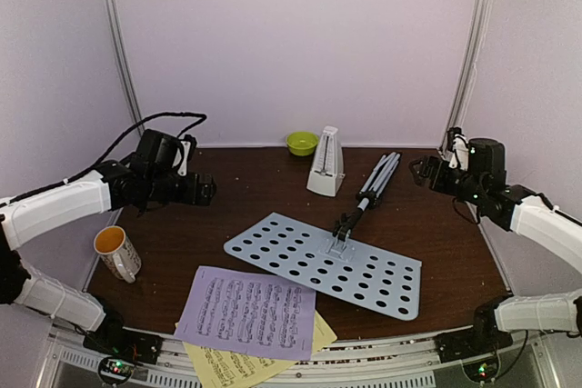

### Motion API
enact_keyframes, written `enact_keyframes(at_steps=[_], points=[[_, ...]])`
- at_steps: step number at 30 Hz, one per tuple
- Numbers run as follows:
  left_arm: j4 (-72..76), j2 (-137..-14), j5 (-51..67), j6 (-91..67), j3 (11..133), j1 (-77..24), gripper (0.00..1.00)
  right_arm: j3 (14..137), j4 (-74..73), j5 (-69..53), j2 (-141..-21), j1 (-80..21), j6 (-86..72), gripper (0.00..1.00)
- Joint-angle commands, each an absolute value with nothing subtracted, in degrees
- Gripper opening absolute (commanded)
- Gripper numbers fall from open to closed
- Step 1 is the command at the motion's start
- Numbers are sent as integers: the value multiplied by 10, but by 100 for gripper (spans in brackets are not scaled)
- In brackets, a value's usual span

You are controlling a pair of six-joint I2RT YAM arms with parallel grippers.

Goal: Set up the instrument practice props

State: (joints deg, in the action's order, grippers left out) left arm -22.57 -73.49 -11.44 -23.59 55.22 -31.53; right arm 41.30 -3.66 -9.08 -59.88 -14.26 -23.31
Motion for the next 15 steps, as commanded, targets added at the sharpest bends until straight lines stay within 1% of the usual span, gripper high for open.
enact_keyframes(at_steps=[1,8,15], points=[[-191,-710,-115,-169,578,-369,98,435,-46,-87,-580,-172,-235,100],[-186,-649,-5,31,566,-491,98,433,-78,-115,-536,-193,-213,100],[-223,-615,38,207,558,-595,97,434,-109,-194,-482,-198,-182,100]])
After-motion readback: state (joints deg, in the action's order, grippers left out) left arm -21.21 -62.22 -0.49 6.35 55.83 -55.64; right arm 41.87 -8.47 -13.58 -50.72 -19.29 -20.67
